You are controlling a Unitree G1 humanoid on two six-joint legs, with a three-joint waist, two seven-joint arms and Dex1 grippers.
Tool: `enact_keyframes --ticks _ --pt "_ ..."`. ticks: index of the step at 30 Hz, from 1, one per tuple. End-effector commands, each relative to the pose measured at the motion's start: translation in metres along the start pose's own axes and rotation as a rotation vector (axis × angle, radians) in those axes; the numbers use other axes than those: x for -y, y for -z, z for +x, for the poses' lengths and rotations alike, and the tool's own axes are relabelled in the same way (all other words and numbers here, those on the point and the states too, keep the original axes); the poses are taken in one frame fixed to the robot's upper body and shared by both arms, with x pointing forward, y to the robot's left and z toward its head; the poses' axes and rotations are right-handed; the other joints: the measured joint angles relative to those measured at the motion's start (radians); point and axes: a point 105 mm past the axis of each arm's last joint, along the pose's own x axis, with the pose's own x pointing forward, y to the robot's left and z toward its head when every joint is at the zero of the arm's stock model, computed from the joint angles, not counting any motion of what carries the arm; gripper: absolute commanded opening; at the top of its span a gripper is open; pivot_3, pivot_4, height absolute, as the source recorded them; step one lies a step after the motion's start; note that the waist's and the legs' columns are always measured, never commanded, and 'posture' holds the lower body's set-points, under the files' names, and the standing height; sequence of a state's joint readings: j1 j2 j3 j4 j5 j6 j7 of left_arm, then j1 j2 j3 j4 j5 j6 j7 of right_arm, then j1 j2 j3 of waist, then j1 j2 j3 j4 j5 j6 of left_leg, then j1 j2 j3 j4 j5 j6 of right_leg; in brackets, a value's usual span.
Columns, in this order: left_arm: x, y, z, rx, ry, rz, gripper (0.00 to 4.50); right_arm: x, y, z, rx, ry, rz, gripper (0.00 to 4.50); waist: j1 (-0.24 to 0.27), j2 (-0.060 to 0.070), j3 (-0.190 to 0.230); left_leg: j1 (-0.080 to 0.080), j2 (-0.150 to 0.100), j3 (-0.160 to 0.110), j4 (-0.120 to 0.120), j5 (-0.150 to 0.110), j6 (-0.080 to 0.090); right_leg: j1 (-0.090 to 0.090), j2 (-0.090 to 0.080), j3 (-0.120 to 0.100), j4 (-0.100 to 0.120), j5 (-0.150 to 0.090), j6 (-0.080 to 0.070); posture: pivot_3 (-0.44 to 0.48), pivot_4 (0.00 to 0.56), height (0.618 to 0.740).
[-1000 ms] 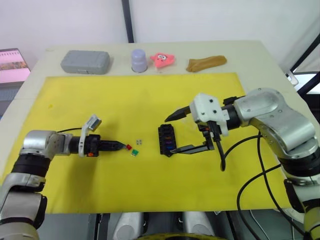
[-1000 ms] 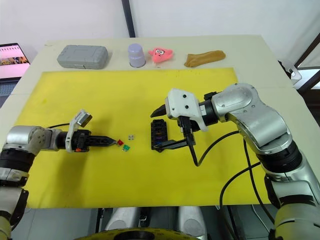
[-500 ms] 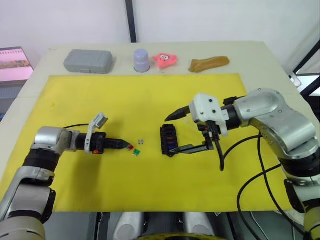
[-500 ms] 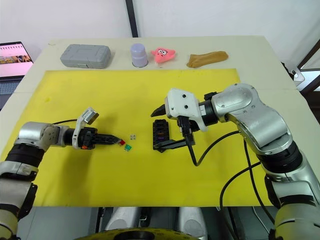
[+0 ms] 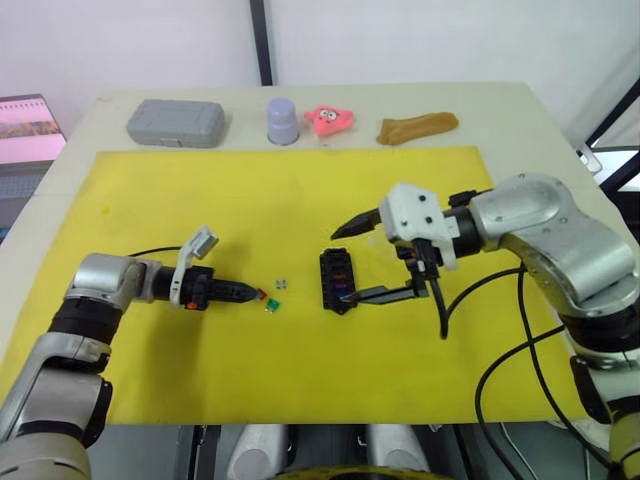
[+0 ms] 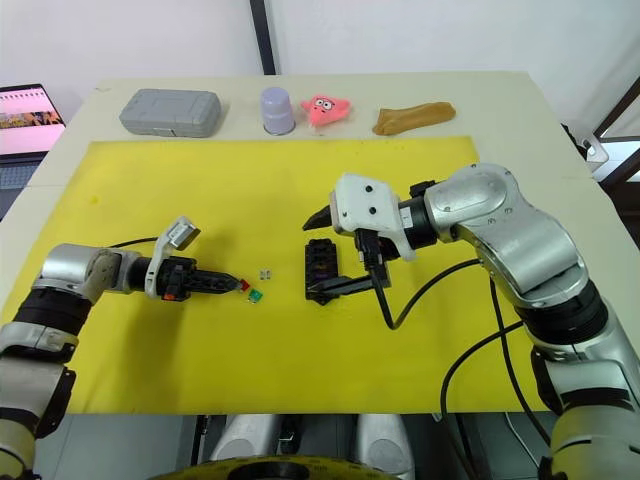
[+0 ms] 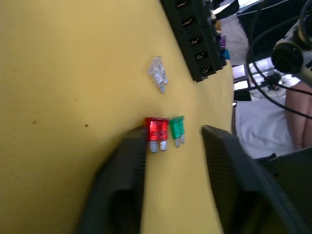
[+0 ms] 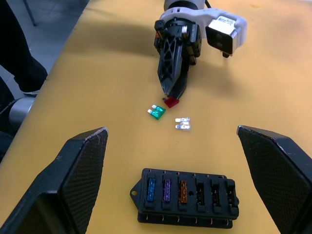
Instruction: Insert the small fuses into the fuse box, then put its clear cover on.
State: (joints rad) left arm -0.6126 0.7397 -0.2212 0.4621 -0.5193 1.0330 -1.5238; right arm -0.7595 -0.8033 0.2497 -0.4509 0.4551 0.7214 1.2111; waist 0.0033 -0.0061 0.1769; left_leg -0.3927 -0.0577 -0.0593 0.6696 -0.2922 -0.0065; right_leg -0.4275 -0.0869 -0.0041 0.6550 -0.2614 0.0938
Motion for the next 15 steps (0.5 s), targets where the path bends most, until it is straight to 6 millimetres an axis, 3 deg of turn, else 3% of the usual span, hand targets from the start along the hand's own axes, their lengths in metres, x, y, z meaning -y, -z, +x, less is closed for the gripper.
enact_keyframes --ticks 1,8,11,15 --pt "-0.008 0.012 0.001 -0.026 -0.027 -0.032 0.05 0.000 -0.011 -0.002 0.008 0.008 -0.051 4.50 -0.001 0.000 0.000 0.000 0.000 0.000 0.000 0.000 0.000 0.000 0.000 0.000 0.000 0.000 0.000 0.000 0.150 0.731" --pt "-0.008 0.017 -0.010 -0.008 -0.059 -0.028 0.05 0.001 -0.011 -0.001 0.010 0.012 -0.051 4.50 -0.015 0.001 0.000 0.001 0.000 0.000 0.000 0.000 0.000 0.000 0.000 0.000 0.000 0.000 0.000 0.000 0.150 0.731" --pt "0.000 0.005 -0.020 0.058 -0.068 0.022 0.05 0.001 -0.011 -0.001 0.010 0.012 -0.046 4.50 -0.020 0.001 0.000 0.001 0.001 0.000 0.000 0.000 0.000 0.000 0.001 0.000 0.000 0.000 0.000 0.000 0.150 0.731" --pt "0.025 -0.020 -0.030 0.155 -0.056 0.179 0.05 0.003 -0.009 -0.001 0.011 0.018 0.000 4.50 -0.019 0.000 0.000 0.000 0.001 0.000 -0.001 0.000 0.000 -0.001 0.001 0.000 0.001 0.000 0.000 0.000 0.150 0.731"
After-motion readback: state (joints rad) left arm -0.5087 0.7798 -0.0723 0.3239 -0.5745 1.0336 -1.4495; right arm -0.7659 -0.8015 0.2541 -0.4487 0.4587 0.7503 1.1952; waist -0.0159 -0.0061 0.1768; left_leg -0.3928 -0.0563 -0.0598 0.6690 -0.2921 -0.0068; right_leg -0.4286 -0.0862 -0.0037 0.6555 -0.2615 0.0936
